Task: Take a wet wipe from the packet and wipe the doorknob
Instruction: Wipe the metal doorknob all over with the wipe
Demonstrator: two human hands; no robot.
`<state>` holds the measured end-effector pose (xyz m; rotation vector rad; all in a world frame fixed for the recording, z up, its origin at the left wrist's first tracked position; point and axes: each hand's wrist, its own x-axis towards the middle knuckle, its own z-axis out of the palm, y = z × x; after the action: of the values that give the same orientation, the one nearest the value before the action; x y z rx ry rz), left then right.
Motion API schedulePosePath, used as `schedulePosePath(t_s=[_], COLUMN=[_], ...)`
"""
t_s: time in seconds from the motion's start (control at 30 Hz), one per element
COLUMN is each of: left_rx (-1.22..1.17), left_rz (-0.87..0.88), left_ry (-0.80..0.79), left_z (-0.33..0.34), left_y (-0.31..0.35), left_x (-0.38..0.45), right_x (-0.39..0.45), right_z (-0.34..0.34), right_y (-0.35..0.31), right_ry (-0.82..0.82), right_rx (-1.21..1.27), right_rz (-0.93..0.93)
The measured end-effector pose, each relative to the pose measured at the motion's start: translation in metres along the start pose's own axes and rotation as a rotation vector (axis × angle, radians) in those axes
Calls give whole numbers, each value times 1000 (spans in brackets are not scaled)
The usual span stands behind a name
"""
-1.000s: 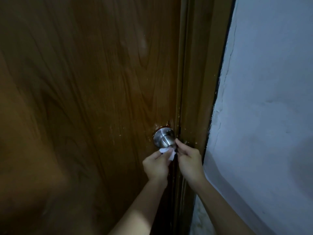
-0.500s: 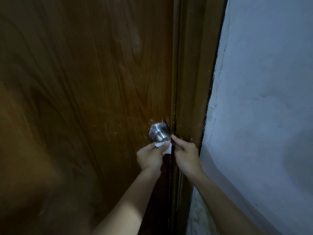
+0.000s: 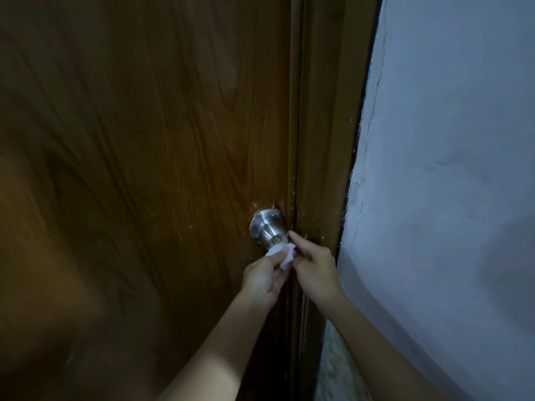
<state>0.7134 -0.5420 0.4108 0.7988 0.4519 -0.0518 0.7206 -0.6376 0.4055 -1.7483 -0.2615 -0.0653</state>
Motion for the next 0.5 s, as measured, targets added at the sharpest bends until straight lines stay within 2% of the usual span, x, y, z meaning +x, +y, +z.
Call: schedulePosePath(t_s=[0.2, 0.33, 0.4, 0.5], left_rx=[396, 601, 770, 990], left_rz=[148, 234, 364, 646], left_ry=[-59, -88, -20, 111], left_z=[-18, -28, -36, -44], left_y=[-16, -14, -13, -7], left_x=[-16, -19, -15, -12], right_x=[-28, -32, -31, -24], right_z=[9, 17, 15, 14], right_y=[13, 25, 26, 18], right_ry=[57, 198, 269, 461], right_rx=[179, 264, 251, 37], right_rz=[48, 103, 111, -36])
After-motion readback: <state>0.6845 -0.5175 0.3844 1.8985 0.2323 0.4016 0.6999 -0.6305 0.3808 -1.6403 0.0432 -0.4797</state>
